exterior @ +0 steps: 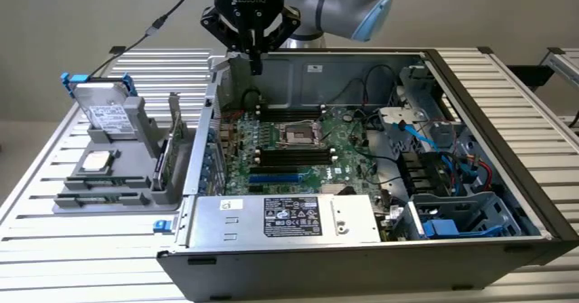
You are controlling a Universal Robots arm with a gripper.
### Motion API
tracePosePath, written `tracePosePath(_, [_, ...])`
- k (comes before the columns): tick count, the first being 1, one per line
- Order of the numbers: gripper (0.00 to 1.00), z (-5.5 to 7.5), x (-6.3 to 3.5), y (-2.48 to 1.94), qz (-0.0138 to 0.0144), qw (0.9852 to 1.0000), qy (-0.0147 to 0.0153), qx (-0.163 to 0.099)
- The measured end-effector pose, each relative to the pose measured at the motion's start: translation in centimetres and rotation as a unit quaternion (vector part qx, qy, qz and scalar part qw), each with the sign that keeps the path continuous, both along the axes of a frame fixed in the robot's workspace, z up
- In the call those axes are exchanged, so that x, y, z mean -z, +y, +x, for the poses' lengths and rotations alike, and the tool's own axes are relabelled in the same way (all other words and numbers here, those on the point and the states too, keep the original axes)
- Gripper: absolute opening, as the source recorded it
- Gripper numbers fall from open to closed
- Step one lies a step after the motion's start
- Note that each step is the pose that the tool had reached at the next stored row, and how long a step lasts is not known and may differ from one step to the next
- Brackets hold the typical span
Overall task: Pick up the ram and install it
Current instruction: 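Reach for the ram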
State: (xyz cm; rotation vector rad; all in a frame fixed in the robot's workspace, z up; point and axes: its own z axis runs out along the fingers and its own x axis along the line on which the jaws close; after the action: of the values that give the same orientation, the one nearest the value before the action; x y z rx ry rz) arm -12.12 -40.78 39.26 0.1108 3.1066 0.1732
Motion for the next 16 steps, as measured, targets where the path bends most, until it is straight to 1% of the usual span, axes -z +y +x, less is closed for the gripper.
tracePosePath(3, [0.10, 0.0, 0.00, 0.00, 0.0002, 1.0000, 0.0000, 0.000])
tracePosePath(6, [0.10, -0.6, 0.05, 0.07, 0.0002, 1.0000, 0.0000, 0.000])
tracePosePath(8, [0.10, -1.3, 0.10, 0.12, 0.0001, 1.0000, 0.0001, 0.000])
tracePosePath(11, [0.10, -2.5, 0.13, 0.13, 0.0002, 1.0000, 0.0011, 0.000])
tracePosePath(12, [0.10, -2.9, 0.18, 0.20, 0.0001, 1.0000, 0.0012, 0.000])
tracePosePath(16, [0.10, -4.8, 0.37, 0.22, 0.0002, 1.0000, 0.0012, 0.000])
